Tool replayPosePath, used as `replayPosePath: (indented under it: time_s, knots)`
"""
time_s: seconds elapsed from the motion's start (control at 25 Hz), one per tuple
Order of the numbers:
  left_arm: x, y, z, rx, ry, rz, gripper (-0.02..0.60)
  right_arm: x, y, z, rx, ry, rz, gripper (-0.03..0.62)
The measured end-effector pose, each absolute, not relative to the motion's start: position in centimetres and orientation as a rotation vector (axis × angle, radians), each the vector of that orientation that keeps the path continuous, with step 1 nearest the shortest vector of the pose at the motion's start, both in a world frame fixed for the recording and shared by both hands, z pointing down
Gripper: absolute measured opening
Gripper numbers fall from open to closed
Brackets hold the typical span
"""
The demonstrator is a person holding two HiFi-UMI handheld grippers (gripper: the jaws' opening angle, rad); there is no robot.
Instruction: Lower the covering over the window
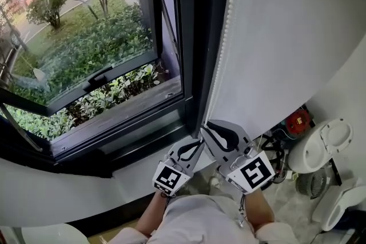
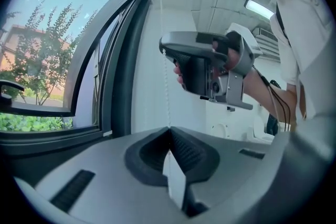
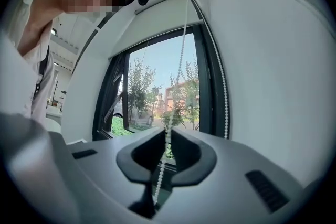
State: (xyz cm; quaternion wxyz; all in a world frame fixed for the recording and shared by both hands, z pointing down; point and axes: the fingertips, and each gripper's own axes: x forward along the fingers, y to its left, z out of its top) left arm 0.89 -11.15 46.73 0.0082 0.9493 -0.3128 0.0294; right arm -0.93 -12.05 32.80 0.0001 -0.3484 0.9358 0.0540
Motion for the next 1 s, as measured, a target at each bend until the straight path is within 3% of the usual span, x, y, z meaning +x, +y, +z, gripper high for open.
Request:
replayPosePath:
  time_s: [0.04, 0.08, 1.0]
  knots:
    - [0.9, -11.1, 46.7, 2.968, -0.977, 0.089, 0.012, -0.9, -12.2, 32.8, -1.102, 2.933, 0.163, 0.008]
    - [0.8, -11.1, 46.8, 2.967, -0.977, 0.086, 0.012, -0.9, -12.3, 32.8, -1.102, 2.922, 0.146, 0.005]
    - [0.5, -10.3, 58.7, 2.790, -0.927, 0.361, 0.012, -0.8, -13.7, 45.2, -1.163, 2.974, -0.198, 0.000]
